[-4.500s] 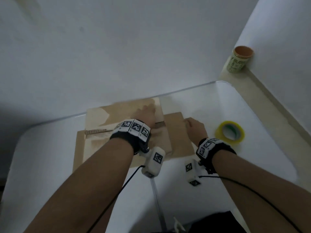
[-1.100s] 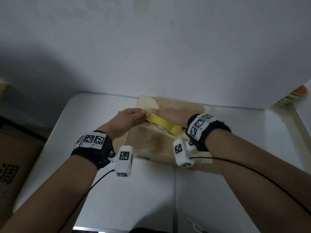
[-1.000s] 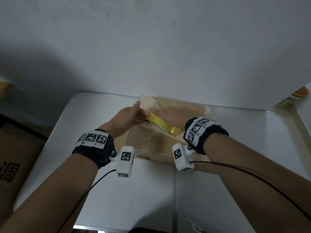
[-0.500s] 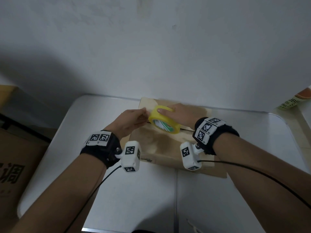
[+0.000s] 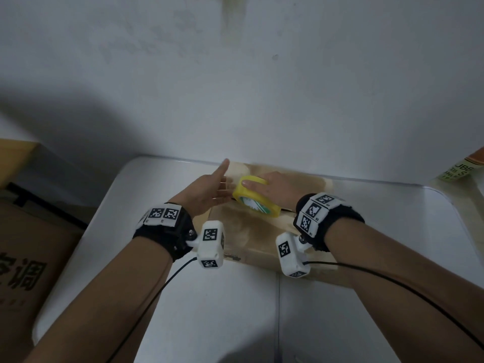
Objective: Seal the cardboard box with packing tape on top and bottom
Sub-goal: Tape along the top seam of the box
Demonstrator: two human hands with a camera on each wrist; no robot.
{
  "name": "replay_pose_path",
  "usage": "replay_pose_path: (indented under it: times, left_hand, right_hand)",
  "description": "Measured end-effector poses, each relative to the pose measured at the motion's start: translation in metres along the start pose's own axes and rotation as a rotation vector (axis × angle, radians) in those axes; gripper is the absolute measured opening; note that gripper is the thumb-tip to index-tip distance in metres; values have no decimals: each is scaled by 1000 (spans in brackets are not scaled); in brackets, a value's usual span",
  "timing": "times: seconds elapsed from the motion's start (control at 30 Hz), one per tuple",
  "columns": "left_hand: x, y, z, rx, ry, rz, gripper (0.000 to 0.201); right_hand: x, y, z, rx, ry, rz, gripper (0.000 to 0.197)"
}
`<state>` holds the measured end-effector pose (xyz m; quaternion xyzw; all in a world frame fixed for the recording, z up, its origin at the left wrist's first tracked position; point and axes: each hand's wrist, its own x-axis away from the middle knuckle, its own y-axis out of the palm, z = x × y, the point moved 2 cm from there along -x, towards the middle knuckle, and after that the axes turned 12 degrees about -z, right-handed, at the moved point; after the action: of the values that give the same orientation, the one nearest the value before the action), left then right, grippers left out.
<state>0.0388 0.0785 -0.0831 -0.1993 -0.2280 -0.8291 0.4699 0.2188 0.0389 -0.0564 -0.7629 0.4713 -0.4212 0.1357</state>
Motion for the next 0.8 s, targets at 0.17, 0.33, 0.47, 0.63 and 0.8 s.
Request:
replay_pose_path:
  times: [0.17, 0.33, 0.47, 0.63, 0.8]
  left_hand:
    - [-2, 1, 8, -179, 69, 20, 33]
    - [3, -11, 6, -127, 92, 36, 9]
    - [5, -13, 2, 49, 93, -49, 16]
    - [2, -18, 0, 221, 31, -76, 14]
    - [-7, -12, -16, 114, 60, 65, 8]
  right_hand:
    - [-3, 0, 0, 9, -3, 12, 57]
    - [2, -2, 1, 10, 2, 15, 47]
    - [7, -8, 5, 6, -12, 22, 53]
    - [4, -10, 0, 20, -23, 48, 57]
    - [-2, -12, -11, 101, 17, 36, 53]
